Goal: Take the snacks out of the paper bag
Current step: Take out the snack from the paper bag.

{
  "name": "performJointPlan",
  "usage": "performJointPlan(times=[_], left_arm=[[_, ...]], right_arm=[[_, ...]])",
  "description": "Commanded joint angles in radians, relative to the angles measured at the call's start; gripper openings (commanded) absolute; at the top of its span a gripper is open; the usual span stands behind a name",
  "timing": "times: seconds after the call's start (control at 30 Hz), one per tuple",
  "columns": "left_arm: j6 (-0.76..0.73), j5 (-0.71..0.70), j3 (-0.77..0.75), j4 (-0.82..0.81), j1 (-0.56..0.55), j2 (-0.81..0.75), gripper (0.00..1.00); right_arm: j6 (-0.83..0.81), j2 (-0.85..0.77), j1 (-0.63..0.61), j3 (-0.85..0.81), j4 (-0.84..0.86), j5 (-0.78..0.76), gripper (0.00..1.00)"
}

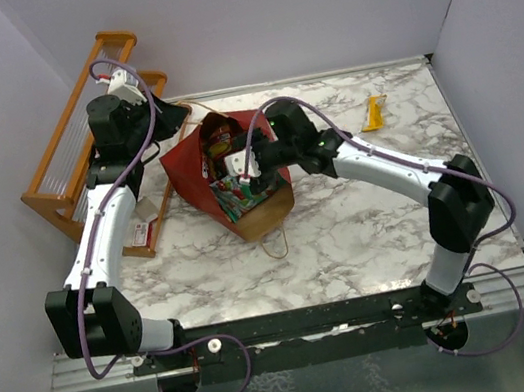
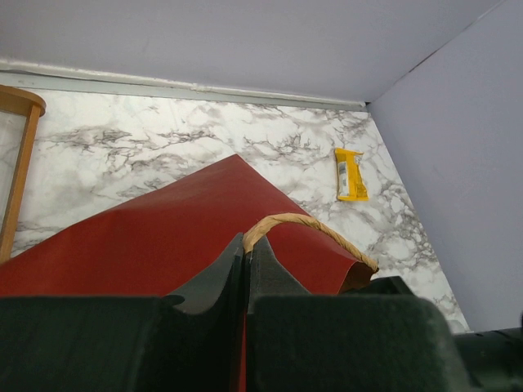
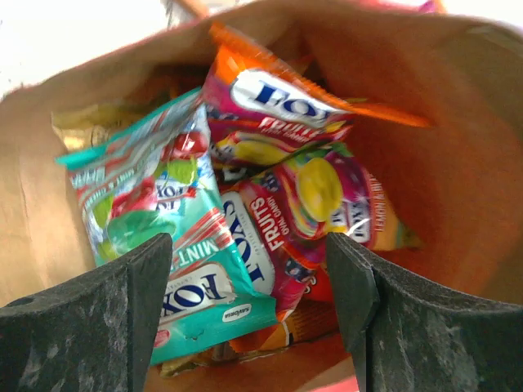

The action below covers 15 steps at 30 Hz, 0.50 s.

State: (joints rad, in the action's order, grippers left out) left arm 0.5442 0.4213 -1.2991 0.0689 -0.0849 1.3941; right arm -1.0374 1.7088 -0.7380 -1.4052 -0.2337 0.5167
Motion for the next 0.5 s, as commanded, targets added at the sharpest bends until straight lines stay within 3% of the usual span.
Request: performJointPlan(times=[0.0, 0.13, 0.27, 0.47], left_arm=[[-0.01, 0.009, 0.006, -0.031, 0.014, -0.009, 0.0], [-0.004, 0.012, 0.006, -0.031, 0.021, -0.003, 0.0], [0.011, 0.027, 0.009, -0.04, 0.025, -0.003, 0.0], [0.017, 0.033, 0.011, -0.045, 0.025, -0.003, 0.0]], right_arm=[[-0.255, 0.117, -0.035, -0.118, -0.222, -0.148, 0.76], [-0.308, 0.199, -0.051, -0.216, -0.333, -0.205, 0.74], [-0.36, 0.25, -0.081, -0.237, -0.333, -0.33, 0.71], [-0.363, 0.282, -0.092, -0.268, -0.346, -0.362, 0.69]])
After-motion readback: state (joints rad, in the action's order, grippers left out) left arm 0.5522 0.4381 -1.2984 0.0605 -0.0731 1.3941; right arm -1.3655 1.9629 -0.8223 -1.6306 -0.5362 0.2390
